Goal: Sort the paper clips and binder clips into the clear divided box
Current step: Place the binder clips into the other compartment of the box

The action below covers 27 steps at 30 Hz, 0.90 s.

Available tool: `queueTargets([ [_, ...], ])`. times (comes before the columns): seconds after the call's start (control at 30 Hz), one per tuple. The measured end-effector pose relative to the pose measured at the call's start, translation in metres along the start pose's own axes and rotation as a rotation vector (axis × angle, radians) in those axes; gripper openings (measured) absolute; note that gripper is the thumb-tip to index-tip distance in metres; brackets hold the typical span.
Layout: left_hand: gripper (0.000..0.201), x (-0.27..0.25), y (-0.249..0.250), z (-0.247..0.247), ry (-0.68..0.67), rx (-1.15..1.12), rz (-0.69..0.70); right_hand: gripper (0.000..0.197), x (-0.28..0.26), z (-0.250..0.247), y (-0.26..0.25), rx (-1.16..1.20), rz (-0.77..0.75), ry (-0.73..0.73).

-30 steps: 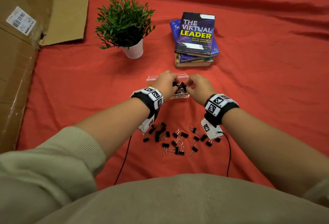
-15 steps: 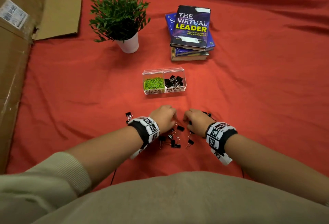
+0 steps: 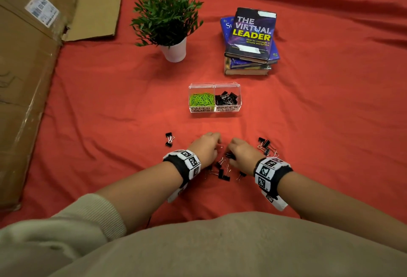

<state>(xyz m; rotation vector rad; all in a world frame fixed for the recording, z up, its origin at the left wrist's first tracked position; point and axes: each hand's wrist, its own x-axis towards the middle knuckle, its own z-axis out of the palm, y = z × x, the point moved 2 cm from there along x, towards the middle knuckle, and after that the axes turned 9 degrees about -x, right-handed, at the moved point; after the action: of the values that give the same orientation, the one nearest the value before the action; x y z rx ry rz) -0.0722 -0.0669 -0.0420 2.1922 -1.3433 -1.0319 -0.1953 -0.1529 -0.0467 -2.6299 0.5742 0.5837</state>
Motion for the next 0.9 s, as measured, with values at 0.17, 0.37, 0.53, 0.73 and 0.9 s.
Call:
queueTargets([
  [0.17,0.038,0.004,-0.020,-0.040,0.057,-0.156,-0.108,0.017,0.000,-0.003,0.004,0.106,-0.012,0.012],
  [0.37,0.057,0.005,-0.029,-0.048,-0.177,0.029,-0.104,0.015,0.009,-0.013,0.009,0.353,0.110,-0.007],
  [0.53,0.064,0.005,-0.028,-0.032,-0.286,0.192,-0.055,0.017,0.040,-0.064,0.024,0.516,0.179,0.177],
  [0.73,0.052,0.005,-0.027,-0.027,-0.252,0.178,-0.024,0.020,0.084,-0.113,0.040,0.444,0.272,0.390],
  [0.9,0.041,0.005,-0.028,-0.028,-0.218,0.155,0.009,0.027,0.088,-0.111,0.043,0.387,0.256,0.377],
])
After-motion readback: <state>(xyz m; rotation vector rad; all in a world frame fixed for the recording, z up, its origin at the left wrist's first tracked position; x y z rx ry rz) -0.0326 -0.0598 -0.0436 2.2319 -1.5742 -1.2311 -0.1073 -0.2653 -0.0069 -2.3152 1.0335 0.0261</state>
